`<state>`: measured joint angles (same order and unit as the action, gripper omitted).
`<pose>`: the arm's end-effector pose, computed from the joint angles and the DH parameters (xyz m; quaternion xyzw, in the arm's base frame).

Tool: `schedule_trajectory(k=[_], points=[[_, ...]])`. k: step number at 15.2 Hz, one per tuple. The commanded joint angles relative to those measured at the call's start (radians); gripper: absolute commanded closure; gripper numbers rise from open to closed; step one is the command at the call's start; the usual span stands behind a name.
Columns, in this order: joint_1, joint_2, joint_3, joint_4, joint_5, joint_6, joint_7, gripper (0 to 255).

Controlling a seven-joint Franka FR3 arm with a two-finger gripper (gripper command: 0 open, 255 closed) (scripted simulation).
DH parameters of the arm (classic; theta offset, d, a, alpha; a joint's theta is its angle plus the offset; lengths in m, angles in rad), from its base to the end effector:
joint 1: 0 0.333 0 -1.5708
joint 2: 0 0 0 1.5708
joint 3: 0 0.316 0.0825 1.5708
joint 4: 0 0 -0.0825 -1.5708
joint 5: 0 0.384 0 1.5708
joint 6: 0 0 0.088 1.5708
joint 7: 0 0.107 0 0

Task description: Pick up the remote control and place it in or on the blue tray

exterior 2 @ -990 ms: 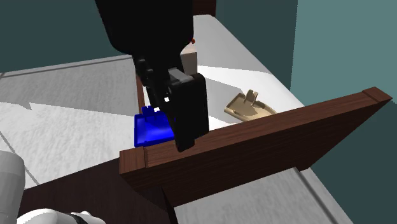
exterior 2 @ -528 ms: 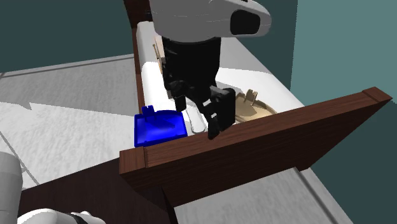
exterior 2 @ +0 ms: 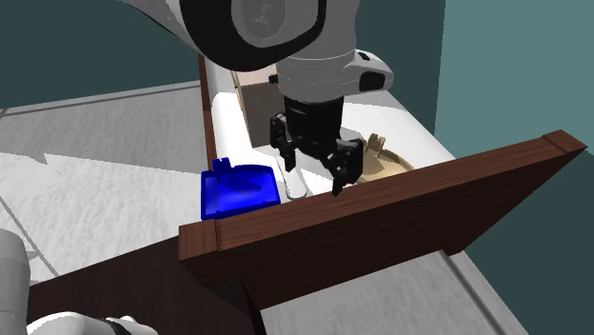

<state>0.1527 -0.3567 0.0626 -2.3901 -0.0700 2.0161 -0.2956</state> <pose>0.4244 0.0895 0.4518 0.9632 0.2653 -0.0109 0.0419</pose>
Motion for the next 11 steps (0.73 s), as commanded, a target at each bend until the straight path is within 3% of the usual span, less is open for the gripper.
schedule_trajectory(k=[1,11], points=[[0.016,0.062,0.009,0.010,0.001,0.055,-0.026,0],[0.085,0.373,0.067,0.091,-0.019,0.289,-0.135,0]])
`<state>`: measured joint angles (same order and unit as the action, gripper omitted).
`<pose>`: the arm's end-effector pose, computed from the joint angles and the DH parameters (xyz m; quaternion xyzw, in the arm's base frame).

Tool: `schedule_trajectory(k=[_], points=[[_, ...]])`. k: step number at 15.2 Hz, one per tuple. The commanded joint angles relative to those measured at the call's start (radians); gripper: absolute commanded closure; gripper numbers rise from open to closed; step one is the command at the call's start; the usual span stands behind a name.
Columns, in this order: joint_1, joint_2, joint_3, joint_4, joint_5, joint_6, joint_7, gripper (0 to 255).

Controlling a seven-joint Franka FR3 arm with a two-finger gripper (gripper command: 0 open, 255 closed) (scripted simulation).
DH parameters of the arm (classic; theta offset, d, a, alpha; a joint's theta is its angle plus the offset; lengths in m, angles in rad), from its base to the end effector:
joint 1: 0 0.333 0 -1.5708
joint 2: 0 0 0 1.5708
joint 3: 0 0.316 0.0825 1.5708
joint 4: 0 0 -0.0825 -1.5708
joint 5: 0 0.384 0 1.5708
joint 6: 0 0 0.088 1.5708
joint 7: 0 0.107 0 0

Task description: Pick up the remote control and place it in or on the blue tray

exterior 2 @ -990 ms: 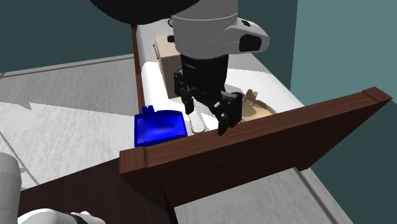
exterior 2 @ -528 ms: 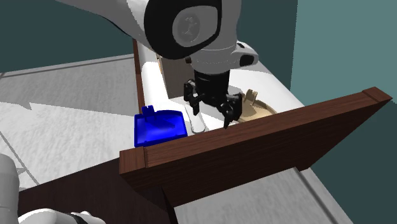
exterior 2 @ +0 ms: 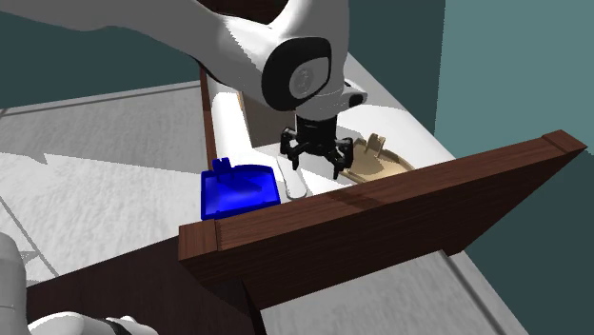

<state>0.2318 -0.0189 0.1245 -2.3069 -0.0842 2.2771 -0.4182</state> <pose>0.4759 0.1750 0.3523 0.9147 0.4027 -0.0066 0.0328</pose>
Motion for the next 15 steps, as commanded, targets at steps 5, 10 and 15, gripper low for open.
schedule_trajectory(k=[5,10,15], points=[[0.039,0.192,0.036,0.075,-0.037,0.118,-0.053,0],[0.079,0.347,0.062,0.156,-0.084,0.190,-0.085,0],[0.128,0.499,0.079,0.248,-0.138,0.244,-0.115,0]])
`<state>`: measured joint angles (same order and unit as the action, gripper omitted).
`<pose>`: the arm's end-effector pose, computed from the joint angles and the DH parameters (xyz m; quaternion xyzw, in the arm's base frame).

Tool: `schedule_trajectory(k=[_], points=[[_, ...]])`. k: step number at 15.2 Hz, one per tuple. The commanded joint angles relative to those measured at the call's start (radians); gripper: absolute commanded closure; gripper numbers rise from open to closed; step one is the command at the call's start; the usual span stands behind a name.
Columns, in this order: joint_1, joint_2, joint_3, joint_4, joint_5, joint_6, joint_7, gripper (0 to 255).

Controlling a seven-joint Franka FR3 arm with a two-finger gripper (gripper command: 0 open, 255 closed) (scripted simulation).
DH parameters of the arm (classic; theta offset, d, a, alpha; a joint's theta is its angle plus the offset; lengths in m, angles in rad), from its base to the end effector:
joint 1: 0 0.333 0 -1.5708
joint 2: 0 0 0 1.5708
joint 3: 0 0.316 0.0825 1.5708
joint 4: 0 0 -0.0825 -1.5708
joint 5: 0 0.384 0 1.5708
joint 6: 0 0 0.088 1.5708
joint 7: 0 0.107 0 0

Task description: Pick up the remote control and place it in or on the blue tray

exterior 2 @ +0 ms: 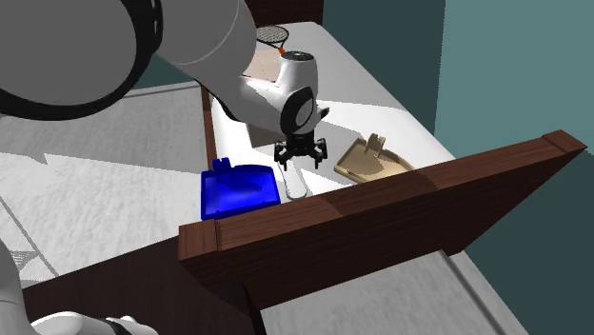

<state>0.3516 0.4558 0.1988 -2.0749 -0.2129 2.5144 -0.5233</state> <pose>0.5009 0.3084 0.2099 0.8175 0.5756 -0.0004 0.0187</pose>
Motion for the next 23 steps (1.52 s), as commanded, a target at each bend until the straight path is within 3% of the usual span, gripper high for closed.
schedule_trajectory(k=[1,7,15,22,23], points=[[0.019,0.054,0.007,0.036,-0.020,0.016,-0.016,0],[0.086,0.224,0.018,0.159,-0.081,0.058,-0.056,0],[0.105,0.315,-0.008,0.194,-0.103,0.114,-0.041,0],[0.105,0.315,-0.008,0.194,-0.103,0.114,-0.041,0],[0.105,0.316,-0.009,0.195,-0.103,0.114,-0.042,255]])
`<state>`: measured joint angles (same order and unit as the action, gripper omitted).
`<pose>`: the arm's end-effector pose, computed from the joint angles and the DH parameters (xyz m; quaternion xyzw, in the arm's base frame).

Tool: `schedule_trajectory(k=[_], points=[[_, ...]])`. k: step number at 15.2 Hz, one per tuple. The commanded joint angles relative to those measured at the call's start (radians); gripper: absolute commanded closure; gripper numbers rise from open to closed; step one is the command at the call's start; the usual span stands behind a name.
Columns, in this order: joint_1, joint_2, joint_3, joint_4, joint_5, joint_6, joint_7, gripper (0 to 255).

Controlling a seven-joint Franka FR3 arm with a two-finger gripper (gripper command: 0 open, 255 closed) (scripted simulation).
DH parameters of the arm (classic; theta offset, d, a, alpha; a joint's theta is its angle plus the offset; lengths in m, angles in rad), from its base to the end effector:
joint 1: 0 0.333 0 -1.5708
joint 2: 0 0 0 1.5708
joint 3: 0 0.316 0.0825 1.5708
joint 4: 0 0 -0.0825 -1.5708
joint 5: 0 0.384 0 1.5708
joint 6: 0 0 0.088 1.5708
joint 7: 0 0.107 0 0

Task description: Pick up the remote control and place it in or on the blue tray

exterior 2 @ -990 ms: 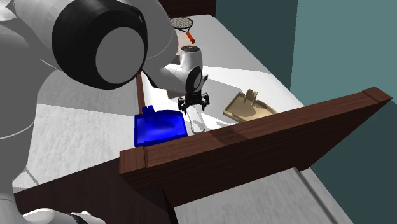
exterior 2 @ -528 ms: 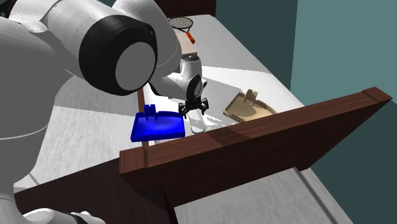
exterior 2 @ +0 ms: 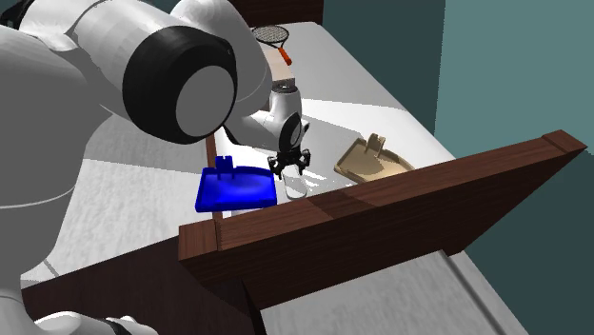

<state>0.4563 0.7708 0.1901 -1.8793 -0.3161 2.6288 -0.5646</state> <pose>0.4927 0.3785 0.1018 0.7536 0.6572 0.0032 0.0110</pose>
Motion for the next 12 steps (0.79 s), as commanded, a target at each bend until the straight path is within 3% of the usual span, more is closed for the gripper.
schedule_trajectory(k=[1,12], points=[[0.000,0.001,0.000,0.000,0.000,0.000,0.000,255],[-0.008,-0.036,0.011,-0.016,0.008,-0.022,-0.006,255]])
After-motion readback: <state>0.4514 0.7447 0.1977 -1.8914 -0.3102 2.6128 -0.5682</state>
